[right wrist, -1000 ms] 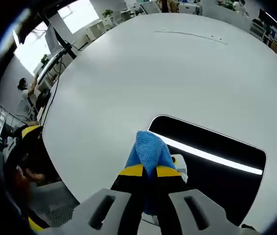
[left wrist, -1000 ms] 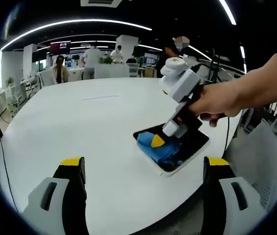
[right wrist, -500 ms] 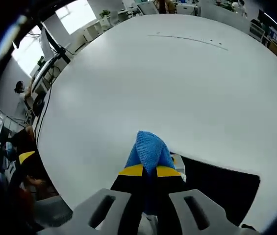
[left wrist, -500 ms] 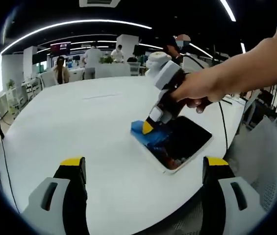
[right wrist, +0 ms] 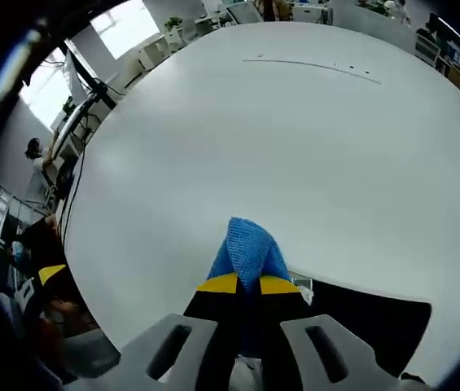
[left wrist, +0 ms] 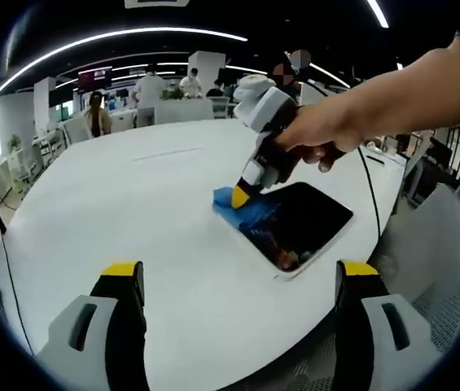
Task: Wipe the mirror surface with the cleaning cloth until all visible marks leave the cleaned area.
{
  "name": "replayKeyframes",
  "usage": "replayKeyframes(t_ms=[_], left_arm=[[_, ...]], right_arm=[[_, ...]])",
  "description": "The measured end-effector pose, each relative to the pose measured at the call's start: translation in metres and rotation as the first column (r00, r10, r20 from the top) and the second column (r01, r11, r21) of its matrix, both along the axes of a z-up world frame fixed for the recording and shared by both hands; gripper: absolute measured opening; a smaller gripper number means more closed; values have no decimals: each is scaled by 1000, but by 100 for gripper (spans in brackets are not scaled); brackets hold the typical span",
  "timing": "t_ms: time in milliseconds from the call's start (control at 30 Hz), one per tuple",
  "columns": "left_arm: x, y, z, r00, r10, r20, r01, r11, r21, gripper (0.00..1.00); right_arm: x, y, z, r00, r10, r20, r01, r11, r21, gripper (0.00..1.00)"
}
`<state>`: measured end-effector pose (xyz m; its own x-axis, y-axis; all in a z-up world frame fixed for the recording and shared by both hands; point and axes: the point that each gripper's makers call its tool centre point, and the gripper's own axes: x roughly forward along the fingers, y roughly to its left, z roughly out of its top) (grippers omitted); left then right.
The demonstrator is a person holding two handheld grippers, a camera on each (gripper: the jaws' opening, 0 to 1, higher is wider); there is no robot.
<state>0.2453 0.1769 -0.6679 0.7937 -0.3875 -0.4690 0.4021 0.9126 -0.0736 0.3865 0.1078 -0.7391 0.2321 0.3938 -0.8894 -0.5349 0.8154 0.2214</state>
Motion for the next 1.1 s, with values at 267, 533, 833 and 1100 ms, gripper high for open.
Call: replayKeyframes(t_ms=[267, 533, 833, 1100], left_arm=[[1, 3, 1, 1000, 12, 11, -12, 1000, 9, 96], [3, 6, -1, 1000, 12, 15, -12, 1000, 20, 95], [4, 12, 0, 999, 48, 8, -48, 999, 18, 99], [4, 11, 2, 999, 44, 21, -44, 999, 18, 98]], right_arm=[[-2, 0, 3, 1000, -17, -11, 18, 1000, 12, 1], [-7, -2, 8, 999, -35, -39, 37, 998, 44, 1], [-4, -1, 6, 999, -27, -20, 27, 999, 27, 1], [-8, -2, 9, 1000, -24, -4, 24, 999, 31, 1]])
